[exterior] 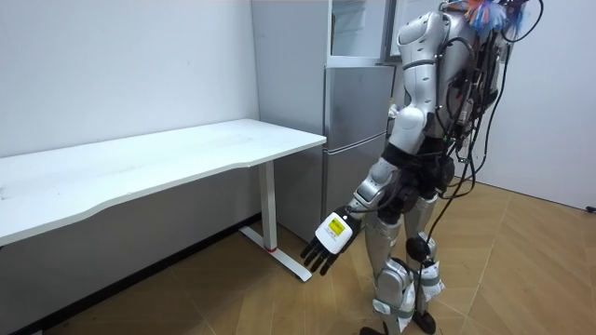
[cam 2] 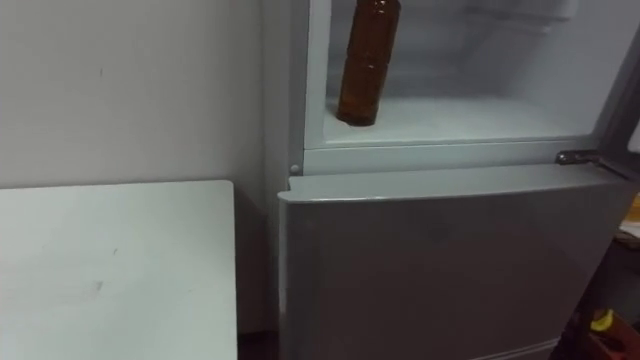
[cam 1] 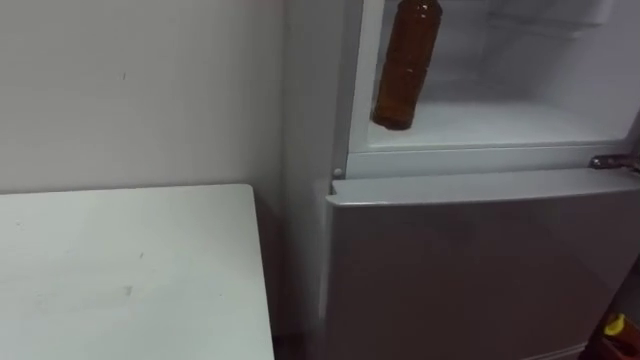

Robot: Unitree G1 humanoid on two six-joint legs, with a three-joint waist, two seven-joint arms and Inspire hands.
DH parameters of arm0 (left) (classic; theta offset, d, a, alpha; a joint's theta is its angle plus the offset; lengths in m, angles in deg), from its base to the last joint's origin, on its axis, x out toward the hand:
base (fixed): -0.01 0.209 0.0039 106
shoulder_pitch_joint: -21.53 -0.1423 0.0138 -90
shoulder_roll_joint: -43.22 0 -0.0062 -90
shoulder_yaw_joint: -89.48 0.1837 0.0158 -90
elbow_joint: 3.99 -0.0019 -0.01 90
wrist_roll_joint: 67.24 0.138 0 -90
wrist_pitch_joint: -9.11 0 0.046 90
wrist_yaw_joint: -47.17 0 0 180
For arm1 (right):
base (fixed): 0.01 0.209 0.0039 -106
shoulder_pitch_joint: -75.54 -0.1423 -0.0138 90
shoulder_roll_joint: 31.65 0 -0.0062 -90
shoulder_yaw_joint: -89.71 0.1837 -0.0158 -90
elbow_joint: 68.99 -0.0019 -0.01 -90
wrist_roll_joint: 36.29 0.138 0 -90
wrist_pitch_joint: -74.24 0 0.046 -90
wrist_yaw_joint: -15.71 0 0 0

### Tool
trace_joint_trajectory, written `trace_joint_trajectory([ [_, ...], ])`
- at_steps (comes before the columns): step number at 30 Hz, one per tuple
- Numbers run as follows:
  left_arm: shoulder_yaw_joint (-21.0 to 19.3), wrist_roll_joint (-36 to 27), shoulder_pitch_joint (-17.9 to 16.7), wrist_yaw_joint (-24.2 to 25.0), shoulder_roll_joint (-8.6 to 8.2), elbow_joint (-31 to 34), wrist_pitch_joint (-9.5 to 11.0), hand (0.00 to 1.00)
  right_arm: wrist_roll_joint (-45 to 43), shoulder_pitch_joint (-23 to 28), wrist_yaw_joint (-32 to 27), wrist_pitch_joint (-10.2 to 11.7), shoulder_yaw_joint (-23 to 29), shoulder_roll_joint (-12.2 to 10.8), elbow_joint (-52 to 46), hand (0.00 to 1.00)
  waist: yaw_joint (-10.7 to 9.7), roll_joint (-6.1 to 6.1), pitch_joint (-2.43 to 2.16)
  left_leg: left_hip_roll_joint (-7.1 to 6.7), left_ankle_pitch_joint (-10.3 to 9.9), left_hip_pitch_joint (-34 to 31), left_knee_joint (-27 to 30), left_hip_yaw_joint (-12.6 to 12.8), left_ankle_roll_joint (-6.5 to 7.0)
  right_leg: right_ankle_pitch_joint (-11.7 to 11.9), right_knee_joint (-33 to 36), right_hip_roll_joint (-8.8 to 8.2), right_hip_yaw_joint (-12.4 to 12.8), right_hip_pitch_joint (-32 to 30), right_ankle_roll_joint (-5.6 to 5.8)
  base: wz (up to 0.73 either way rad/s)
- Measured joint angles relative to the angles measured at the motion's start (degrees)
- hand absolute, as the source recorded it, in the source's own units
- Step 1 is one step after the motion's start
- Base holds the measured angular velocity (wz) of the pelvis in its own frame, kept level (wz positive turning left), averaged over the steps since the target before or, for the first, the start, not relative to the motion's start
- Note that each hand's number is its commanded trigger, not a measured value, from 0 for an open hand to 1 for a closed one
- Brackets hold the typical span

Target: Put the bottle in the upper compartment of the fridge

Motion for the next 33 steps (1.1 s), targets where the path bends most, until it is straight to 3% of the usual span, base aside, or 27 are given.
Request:
trace_joint_trajectory([
  [3,-0.2,0.0,-0.1,0.0,0.41,0.1,0.0,0.00,0.8,-0.1,-3.9,0.3,1.3,2.9,-4.5,0.00,-0.4,0.06,0.04,-0.07,0.0,0.2,0.0,0.1,0.00,0.0,-0.1,0.00,0.4,0.0,0.02,-0.07],
  [6,-0.2,0.0,-0.2,0.0,0.70,0.2,0.0,0.00,0.6,-2.4,-7.1,2.0,3.5,5.6,-5.6,0.00,-1.1,-0.09,0.02,-0.08,0.0,0.2,0.0,0.1,0.00,0.0,-0.1,0.00,0.4,0.0,0.04,0.00],
  [12,-0.2,0.2,-0.4,0.3,0.71,0.1,0.0,0.00,0.6,-2.3,-13.2,3.5,5.1,8.1,-14.8,0.00,-1.2,-0.25,0.01,-0.08,0.0,0.2,0.1,0.1,0.00,0.0,-0.1,0.00,0.1,-0.1,0.07,0.00],
  [16,-0.1,0.8,-0.6,0.6,0.75,0.4,-0.1,0.00,-3.8,-3.4,-18.1,4.4,5.3,8.3,-20.9,0.00,-1.3,-0.59,0.01,-0.07,0.0,0.1,0.1,0.2,0.01,0.0,0.0,0.04,0.2,-0.2,0.07,0.00],
  [24,-0.1,1.7,-1.5,0.7,0.63,2.0,-0.1,0.00,-11.0,-4.6,-21.3,4.5,5.5,9.9,-28.4,0.00,-1.4,-0.99,-0.02,-0.10,0.0,-0.4,0.0,0.2,0.01,0.0,0.1,0.04,0.4,-0.8,0.09,0.00],
  [33,-0.1,1.4,-1.4,1.6,-0.18,0.1,-0.1,0.00,-12.3,-4.5,-26.3,1.2,5.2,9.8,-33.1,0.00,-1.6,-0.70,0.20,-0.22,0.0,-0.6,0.0,0.3,0.02,-0.1,0.1,-0.12,0.3,-1.0,0.18,-0.01],
])
